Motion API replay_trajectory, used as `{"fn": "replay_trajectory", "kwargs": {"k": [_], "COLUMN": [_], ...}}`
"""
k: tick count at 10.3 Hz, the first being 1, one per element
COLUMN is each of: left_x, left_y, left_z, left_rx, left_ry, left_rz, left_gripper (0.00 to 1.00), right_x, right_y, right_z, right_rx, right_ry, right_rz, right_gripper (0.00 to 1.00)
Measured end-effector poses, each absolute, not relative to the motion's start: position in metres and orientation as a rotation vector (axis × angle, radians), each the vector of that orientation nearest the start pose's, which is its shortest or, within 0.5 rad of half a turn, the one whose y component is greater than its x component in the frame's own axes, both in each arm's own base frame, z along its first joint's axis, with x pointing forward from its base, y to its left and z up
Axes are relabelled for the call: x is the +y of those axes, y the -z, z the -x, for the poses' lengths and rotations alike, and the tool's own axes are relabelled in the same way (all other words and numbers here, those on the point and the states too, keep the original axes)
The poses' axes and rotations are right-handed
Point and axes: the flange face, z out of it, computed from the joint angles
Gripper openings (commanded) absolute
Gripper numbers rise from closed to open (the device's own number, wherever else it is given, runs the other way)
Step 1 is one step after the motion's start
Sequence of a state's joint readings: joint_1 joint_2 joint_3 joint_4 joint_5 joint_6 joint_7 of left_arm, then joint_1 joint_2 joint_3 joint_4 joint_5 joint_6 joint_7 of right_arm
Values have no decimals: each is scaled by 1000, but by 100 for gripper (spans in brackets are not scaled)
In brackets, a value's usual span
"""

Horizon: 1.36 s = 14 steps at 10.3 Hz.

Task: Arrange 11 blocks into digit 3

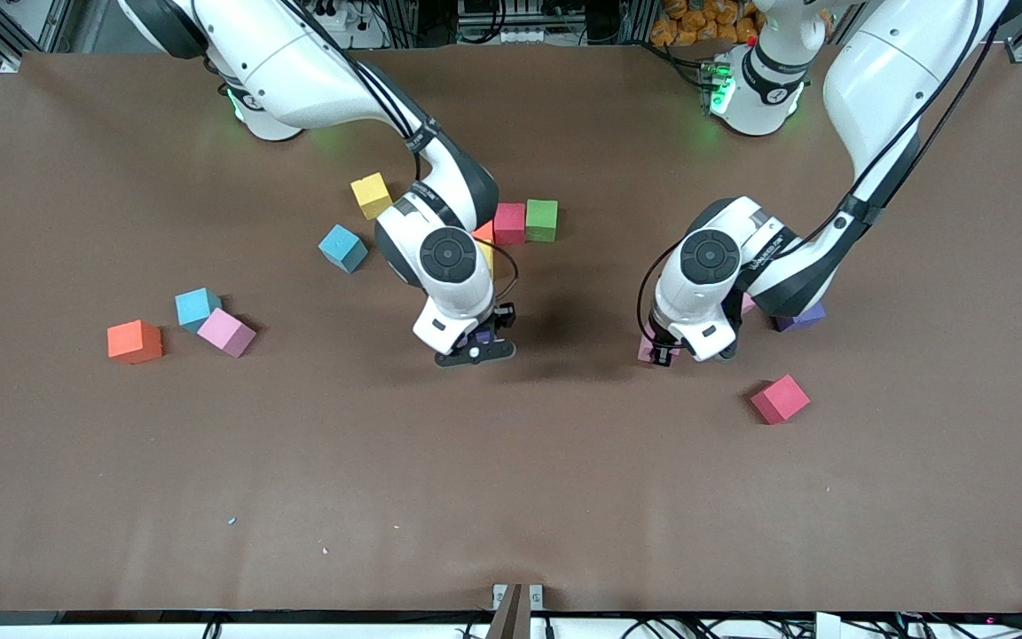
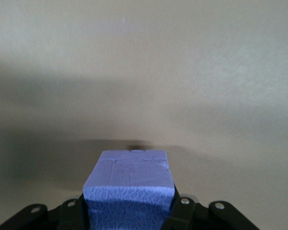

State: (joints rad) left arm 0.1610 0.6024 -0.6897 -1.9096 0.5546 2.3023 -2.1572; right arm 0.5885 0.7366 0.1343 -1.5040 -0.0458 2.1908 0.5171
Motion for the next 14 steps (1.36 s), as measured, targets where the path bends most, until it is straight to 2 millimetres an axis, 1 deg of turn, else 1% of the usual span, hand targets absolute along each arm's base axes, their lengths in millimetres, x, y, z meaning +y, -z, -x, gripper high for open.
{"fn": "replay_trajectory", "kwargs": {"k": [2,4,8,12,14], "left_x": [-285,-285,-286,-286,-286], "left_y": [-237,-237,-237,-237,-237], "left_z": [-553,-553,-552,-552,-552], "left_rx": [-1914,-1914,-1912,-1912,-1912], "left_ry": [38,38,38,37,37], "left_rz": [2456,2456,2459,2458,2458], "left_gripper": [0,0,0,0,0], "right_x": [452,447,454,458,457], "right_y": [-214,-205,-197,-196,-196], "right_z": [-533,-528,-512,-505,-504], "right_rx": [-365,-367,-408,-428,-428], "right_ry": [-153,-195,-242,-253,-244], "right_rz": [3114,3111,3096,3087,3084], "right_gripper": [3,3,3,3,3]}}
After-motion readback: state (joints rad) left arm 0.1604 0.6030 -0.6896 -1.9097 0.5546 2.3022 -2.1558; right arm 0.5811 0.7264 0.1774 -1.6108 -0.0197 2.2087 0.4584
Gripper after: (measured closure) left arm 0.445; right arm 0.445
